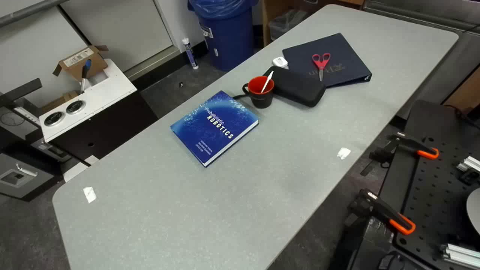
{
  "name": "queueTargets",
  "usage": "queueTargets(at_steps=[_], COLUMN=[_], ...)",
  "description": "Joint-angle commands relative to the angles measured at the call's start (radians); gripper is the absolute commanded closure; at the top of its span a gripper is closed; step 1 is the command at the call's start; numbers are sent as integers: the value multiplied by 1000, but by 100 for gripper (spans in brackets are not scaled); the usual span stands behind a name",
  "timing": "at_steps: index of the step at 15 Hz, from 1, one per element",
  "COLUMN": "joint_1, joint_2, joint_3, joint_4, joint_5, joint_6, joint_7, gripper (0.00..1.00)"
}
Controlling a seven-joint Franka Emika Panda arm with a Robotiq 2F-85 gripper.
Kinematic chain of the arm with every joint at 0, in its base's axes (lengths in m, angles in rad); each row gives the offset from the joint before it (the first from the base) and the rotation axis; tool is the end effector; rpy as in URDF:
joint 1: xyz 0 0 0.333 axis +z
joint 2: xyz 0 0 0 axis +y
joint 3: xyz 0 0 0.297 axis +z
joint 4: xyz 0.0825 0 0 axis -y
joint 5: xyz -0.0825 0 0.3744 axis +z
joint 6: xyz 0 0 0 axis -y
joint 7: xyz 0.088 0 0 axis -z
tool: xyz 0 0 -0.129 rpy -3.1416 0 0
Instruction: Take the pen out of the mug and put it on the table
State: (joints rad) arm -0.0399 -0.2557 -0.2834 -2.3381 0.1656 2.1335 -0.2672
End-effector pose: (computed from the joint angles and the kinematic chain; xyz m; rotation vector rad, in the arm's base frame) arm 0.4459 -0.1394 0.4022 -2.9388 0.1981 -0.1442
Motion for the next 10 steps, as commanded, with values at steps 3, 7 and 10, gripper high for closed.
queueTargets(at_steps=[3, 7, 10], joint_1=[-30, -30, -46], joint_2=[3, 3, 123], joint_3=[28, 28, 26], joint_4=[2, 2, 22], joint_5=[8, 8, 3], joint_6=[-3, -3, 92], joint_7=[-7, -7, 1], gripper=[0, 0, 0])
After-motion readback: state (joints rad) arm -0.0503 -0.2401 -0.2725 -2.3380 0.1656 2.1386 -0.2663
